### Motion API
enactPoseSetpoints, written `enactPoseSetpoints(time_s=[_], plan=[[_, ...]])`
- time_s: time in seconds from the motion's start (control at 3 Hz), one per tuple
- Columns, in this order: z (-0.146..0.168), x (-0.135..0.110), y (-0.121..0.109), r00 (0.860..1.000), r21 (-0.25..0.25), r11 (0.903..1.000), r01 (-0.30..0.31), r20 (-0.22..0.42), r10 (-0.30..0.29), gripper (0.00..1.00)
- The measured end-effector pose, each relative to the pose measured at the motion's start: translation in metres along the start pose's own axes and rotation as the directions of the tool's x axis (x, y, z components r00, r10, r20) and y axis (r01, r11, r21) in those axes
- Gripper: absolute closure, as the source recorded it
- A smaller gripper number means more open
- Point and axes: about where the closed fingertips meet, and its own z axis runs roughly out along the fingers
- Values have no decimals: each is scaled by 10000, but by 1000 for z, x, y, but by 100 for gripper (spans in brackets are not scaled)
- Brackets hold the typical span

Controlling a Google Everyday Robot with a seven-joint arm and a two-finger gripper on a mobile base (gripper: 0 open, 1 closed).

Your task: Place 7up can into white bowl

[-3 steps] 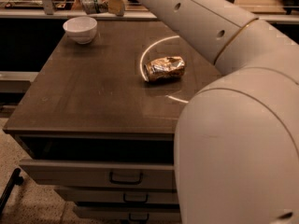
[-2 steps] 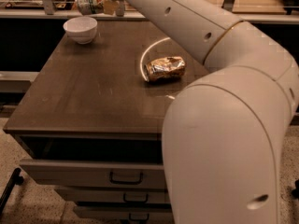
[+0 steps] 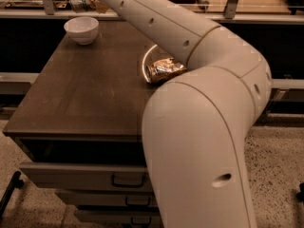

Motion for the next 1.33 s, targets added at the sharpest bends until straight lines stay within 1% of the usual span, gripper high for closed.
enactPoseSetpoints(time_s=[0.33,0.67,1.0,1.33], plan=[[11,-7,0,10000,253,9997,-19,-11,20,100],[19,-12,4,9999,353,9994,37,-129,-32,82],[26,-14,11,9984,343,9988,363,-456,-347,59],[32,-14,23,9959,274,9974,672,-632,-653,36]])
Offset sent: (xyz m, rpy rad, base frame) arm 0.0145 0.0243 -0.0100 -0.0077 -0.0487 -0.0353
